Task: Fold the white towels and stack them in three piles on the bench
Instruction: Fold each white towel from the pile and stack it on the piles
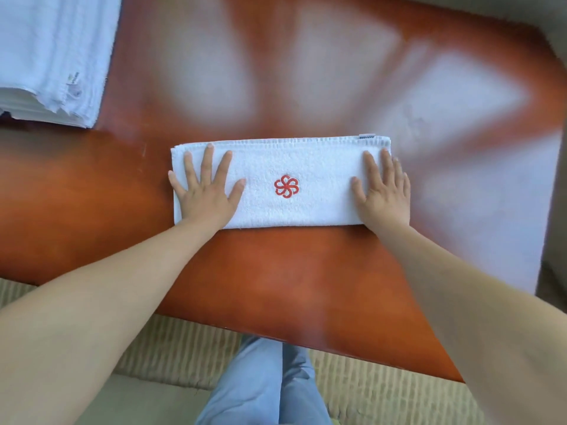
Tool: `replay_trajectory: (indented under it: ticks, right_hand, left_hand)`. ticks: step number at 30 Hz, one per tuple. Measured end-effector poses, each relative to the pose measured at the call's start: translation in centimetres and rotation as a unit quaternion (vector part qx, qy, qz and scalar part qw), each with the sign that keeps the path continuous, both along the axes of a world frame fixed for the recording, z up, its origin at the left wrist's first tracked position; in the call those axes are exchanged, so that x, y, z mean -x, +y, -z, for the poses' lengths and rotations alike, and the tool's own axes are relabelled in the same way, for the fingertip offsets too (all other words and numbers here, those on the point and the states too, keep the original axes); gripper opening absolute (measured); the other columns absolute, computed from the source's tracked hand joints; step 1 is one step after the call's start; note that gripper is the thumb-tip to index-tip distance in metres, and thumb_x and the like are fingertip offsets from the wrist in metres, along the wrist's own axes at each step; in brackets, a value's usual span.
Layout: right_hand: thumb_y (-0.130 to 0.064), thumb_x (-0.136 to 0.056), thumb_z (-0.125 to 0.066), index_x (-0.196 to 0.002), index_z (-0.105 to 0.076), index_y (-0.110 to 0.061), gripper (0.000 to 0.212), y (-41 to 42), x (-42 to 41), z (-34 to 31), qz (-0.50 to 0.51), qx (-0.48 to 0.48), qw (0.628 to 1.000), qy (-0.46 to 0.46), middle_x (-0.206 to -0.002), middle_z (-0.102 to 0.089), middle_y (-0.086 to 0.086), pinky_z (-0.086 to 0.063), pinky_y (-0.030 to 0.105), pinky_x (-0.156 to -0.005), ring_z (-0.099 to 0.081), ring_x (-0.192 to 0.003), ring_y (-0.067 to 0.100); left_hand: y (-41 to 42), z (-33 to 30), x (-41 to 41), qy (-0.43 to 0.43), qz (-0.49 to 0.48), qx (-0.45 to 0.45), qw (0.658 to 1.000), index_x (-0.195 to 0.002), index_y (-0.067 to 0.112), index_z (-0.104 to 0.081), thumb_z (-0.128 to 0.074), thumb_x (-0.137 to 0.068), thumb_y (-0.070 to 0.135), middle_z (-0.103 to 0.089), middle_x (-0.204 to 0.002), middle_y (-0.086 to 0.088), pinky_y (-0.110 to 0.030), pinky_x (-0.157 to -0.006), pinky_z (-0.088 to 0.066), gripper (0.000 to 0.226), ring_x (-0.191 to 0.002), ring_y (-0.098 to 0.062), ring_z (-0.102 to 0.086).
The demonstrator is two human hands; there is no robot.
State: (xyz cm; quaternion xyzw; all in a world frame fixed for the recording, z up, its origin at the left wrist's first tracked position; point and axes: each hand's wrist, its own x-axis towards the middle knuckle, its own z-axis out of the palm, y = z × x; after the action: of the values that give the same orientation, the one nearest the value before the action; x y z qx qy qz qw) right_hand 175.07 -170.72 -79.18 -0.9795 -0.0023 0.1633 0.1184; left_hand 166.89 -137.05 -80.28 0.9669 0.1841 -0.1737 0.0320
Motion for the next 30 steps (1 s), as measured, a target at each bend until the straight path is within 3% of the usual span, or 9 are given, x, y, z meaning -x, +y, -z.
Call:
replay_trajectory:
  ticks: [8,13,16,18,21,23,25,28,30]
  right_hand:
    - [-0.028,-0.092,-0.057,-0.156,-0.032,-0.027,0.070,-1.6,2.8,-6.3,0.245,-0.191,0.941,0.137,-0.154,-0.035,0.003,-0.049,0.048,-0.101,-0.047,-0.130,0.030]
    - [-0.024,-0.094,-0.060,-0.156,-0.032,-0.023,0.068,-2.0,4.0,-6.5,0.519,-0.334,0.767,0.175,-0.148,-0.040,0.006,-0.055,0.041,-0.088,-0.055,-0.109,0.028]
    - [-0.017,-0.095,-0.065,-0.152,-0.037,-0.020,0.064,-1.6,3.9,-5.6,0.600,-0.442,0.645,0.169,-0.128,-0.053,0.007,-0.055,0.036,-0.087,-0.060,-0.108,0.027]
    - [-0.014,-0.093,-0.068,-0.143,-0.046,-0.014,0.055,-1.3,3.8,-4.8,0.623,-0.476,0.602,0.150,-0.131,-0.054,0.009,-0.056,0.035,-0.092,-0.064,-0.107,0.026]
    - [-0.014,-0.091,-0.070,-0.126,-0.055,-0.006,0.039,-1.1,4.1,-3.7,0.636,-0.459,0.608,0.127,-0.133,-0.058,0.012,-0.054,0.037,-0.099,-0.065,-0.106,0.025]
    - [-0.015,-0.091,-0.069,-0.126,-0.059,0.002,0.040,-1.4,4.3,-3.3,0.635,-0.445,0.618,0.132,-0.111,-0.065,0.008,-0.051,0.038,-0.104,-0.062,-0.099,0.022]
    - [-0.019,-0.091,-0.070,-0.121,-0.059,0.009,0.042,-1.6,4.1,-3.5,0.621,-0.436,0.631,0.161,-0.085,-0.058,0.003,-0.048,0.031,-0.090,-0.053,-0.086,0.019]
    - [-0.027,-0.091,-0.074,-0.124,-0.064,-0.008,0.040,-1.6,3.9,-4.3,0.589,-0.416,0.654,0.227,-0.101,-0.057,0.000,-0.041,0.034,-0.084,-0.052,-0.099,0.023]
    - [-0.027,-0.091,-0.073,-0.118,-0.064,-0.014,0.031,-1.7,3.9,-4.8,0.577,-0.409,0.668,0.230,-0.107,-0.059,0.000,-0.046,0.036,-0.086,-0.057,-0.106,0.025]
  left_hand:
    - [-7.6,-4.8,-3.7,0.099,0.144,0.068,0.982,-0.161,0.041,-0.010,-0.029,-0.101,0.061,0.006,-0.171,0.003,-0.057,-0.124,-0.003,0.066,-0.157,-0.028,0.006]
    - [-14.2,-5.1,-8.0,0.097,0.232,0.109,0.962,-0.160,0.036,-0.016,-0.037,-0.103,0.054,0.001,-0.171,0.000,-0.054,-0.124,-0.005,0.063,-0.157,-0.028,0.003]
    - [-17.2,-4.6,-11.3,0.085,0.265,0.125,0.952,-0.160,0.033,-0.017,-0.043,-0.102,0.048,-0.003,-0.170,-0.002,-0.051,-0.124,-0.008,0.065,-0.156,-0.029,-0.001]
    - [-18.7,-4.6,-13.4,0.071,0.276,0.137,0.949,-0.160,0.031,-0.020,-0.050,-0.099,0.041,-0.014,-0.167,-0.002,-0.047,-0.121,-0.016,0.068,-0.152,-0.030,-0.013]
    - [-20.5,-5.1,-16.1,0.065,0.226,0.175,0.956,-0.158,0.030,-0.024,-0.059,-0.093,0.030,-0.034,-0.154,-0.006,-0.042,-0.112,-0.030,0.074,-0.140,-0.034,-0.033]
    - [-21.3,-5.7,-17.7,0.075,0.184,0.202,0.959,-0.154,0.025,-0.032,-0.060,-0.091,0.023,-0.044,-0.147,-0.010,-0.040,-0.108,-0.035,0.068,-0.136,-0.035,-0.039]
    - [-21.8,-6.4,-19.1,0.104,0.185,0.198,0.957,-0.136,0.016,-0.054,-0.058,-0.089,0.016,-0.057,-0.134,-0.013,-0.035,-0.100,-0.040,0.047,-0.129,-0.035,-0.049]
    - [-21.7,-7.6,-20.0,0.149,0.220,0.194,0.944,-0.096,0.012,-0.065,-0.060,-0.085,0.010,-0.065,-0.105,-0.012,-0.030,-0.072,-0.044,0.013,-0.106,-0.033,-0.062]
    - [-21.0,-8.4,-20.3,0.160,0.222,0.239,0.932,-0.095,0.016,-0.062,-0.063,-0.084,0.011,-0.062,-0.100,-0.006,-0.027,-0.061,-0.038,0.013,-0.087,-0.026,-0.059]
